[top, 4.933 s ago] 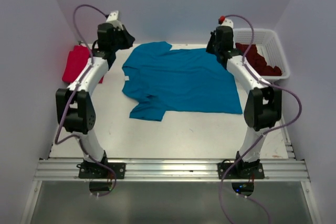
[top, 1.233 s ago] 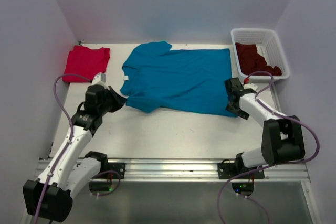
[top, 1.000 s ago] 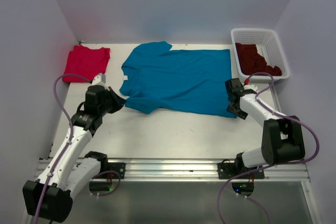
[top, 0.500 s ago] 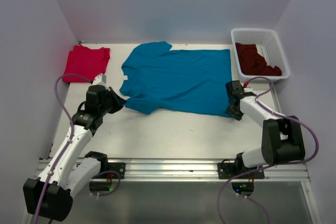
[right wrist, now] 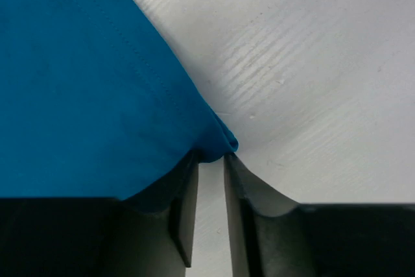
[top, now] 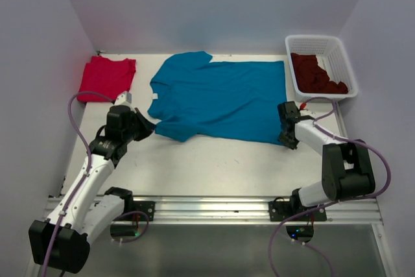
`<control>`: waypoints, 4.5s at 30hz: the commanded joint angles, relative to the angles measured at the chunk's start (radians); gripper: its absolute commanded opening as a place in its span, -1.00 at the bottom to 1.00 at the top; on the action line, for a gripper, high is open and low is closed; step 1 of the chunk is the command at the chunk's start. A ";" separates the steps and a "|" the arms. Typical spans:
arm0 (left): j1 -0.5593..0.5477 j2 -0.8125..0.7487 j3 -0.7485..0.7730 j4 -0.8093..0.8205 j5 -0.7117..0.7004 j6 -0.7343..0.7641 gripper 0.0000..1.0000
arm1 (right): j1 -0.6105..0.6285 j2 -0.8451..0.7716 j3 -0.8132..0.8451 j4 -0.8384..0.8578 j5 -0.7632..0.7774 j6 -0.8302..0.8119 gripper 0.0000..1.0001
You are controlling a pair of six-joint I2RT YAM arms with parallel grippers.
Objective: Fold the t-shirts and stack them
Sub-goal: Flatten the tshirt out
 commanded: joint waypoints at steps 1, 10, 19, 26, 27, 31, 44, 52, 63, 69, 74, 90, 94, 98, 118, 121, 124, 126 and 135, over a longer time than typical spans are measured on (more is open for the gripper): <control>0.000 -0.011 0.016 -0.007 -0.002 0.013 -0.95 | -0.003 0.024 -0.019 0.046 0.037 0.026 -0.51; 0.000 -0.017 0.023 -0.024 -0.006 0.013 -0.95 | -0.003 0.015 -0.030 0.071 0.023 0.020 -1.00; 0.000 -0.030 0.038 -0.028 -0.002 0.001 -0.96 | -0.003 -0.174 0.011 -0.022 0.060 -0.018 -1.00; 0.000 -0.036 0.044 -0.042 0.001 -0.002 -0.97 | -0.001 -0.271 0.041 -0.078 0.070 -0.032 -1.00; -0.001 -0.042 0.045 -0.044 0.003 -0.004 -0.97 | -0.003 -0.275 0.050 -0.085 0.069 -0.032 -1.00; 0.000 -0.056 0.062 -0.058 0.007 -0.012 -0.97 | -0.003 -0.297 0.074 -0.113 0.061 -0.041 -1.00; 0.000 -0.149 0.228 -0.193 -0.049 -0.033 -0.96 | -0.003 -0.395 0.163 -0.179 0.058 -0.072 -1.00; -0.001 -0.186 0.274 -0.272 -0.046 -0.047 -0.93 | -0.003 -0.432 0.212 -0.217 0.038 -0.090 -1.00; 0.000 -0.177 0.181 -0.234 -0.062 -0.047 -0.79 | -0.003 -0.392 0.218 -0.184 0.026 -0.117 -1.00; 0.000 -0.061 0.115 -0.112 0.030 -0.024 -0.85 | -0.003 -0.309 0.235 -0.150 0.011 -0.118 -1.00; 0.000 0.048 0.075 -0.100 0.190 0.027 -0.56 | -0.003 -0.303 0.231 -0.136 0.003 -0.118 -1.00; -0.050 0.002 -0.005 -0.484 0.296 0.108 0.33 | -0.003 -0.291 0.206 -0.099 -0.019 -0.115 -1.00; -0.130 -0.056 -0.039 -0.487 0.299 0.047 0.27 | -0.003 -0.286 0.200 -0.087 -0.026 -0.118 -1.00; -0.196 0.041 -0.031 -0.504 0.299 0.050 0.25 | -0.004 -0.272 0.203 -0.072 -0.045 -0.121 -1.00; -0.248 0.177 -0.135 -0.199 0.166 -0.019 0.19 | -0.004 -0.283 0.168 -0.043 -0.066 -0.118 -1.00; -0.260 0.235 -0.160 -0.162 0.167 -0.019 0.18 | -0.004 -0.285 0.169 -0.047 -0.062 -0.121 -1.00; -0.276 0.282 -0.159 -0.150 0.162 -0.013 0.17 | -0.003 -0.292 0.169 -0.052 -0.057 -0.124 -1.00; -0.283 0.285 -0.152 -0.139 0.161 -0.013 0.17 | -0.004 -0.294 0.169 -0.050 -0.054 -0.123 -1.00; -0.294 0.299 -0.172 -0.059 0.155 -0.048 0.14 | -0.004 -0.295 0.165 -0.052 -0.054 -0.124 -1.00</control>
